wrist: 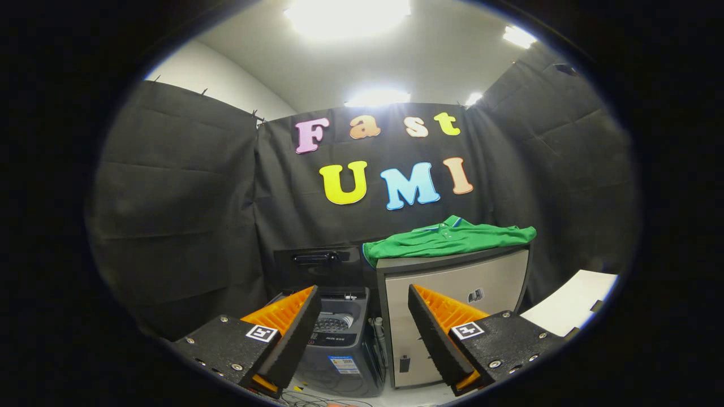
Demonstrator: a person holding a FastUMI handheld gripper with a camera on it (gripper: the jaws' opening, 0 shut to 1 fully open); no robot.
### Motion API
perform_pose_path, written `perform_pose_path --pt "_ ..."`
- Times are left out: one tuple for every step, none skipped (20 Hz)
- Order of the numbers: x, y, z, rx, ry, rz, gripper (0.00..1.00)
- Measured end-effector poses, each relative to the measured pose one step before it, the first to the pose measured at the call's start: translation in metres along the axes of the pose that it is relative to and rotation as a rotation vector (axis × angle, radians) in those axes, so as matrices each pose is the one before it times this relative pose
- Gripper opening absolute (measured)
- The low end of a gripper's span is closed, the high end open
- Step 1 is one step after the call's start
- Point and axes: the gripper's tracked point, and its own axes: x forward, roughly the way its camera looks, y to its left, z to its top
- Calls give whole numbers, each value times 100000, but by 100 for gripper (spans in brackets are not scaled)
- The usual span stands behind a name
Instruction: Put the clothes into the washing machine and then close the washing machine lid.
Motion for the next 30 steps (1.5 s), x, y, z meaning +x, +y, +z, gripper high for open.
perform_pose_path --pt "89 -115 199 181 -246 -406 96" --pt "116 -149 201 181 -179 -488 96" --pt "125 -201 92 74 -133 -561 96" --pt "166 -169 169 -83 -113 -521 96" --pt "185 -160 11 -128 192 -570 96" --pt "140 -95 -12 184 431 -371 96" --pt "185 -179 -26 323 305 -723 96" --pt "97 -219 172 374 -220 -422 96" --pt "130 -46 88 275 34 -332 96" --pt "172 -117 91 -89 142 -423 96" --pt "197 -287 56 -163 381 -760 96" --pt "244 -289 212 79 81 -753 96" --pt "354 -212 455 215 -238 -900 96" --pt "500 -379 528 80 -281 -1247 96" --pt "537 -316 519 -74 -148 -1224 96" --pt "724 -422 675 -466 -495 -1214 96" --pt "904 -493 712 -922 -253 -1536 96" --pt "1121 -659 632 -1069 -194 -1802 96" --pt "1301 -683 533 -669 4 -1478 95" --pt "1449 -581 404 -309 870 -1115 95" --pt "1511 -633 287 -616 996 -1074 96" --pt "1483 -688 354 -1092 1092 -910 95" --pt "1635 -770 316 -1310 1041 -818 96" --pt "1601 -572 380 -1303 986 -92 96" --pt "1591 -614 166 -1568 1432 -252 96" --pt "1735 -613 48 -1366 2165 -299 96" --pt "1645 -428 -201 -1086 2062 44 96" --pt "1664 -318 -145 -812 3011 509 96" --pt "1571 -236 -115 -1362 2209 534 96" --pt "1636 -428 -8 -1760 2746 44 96"
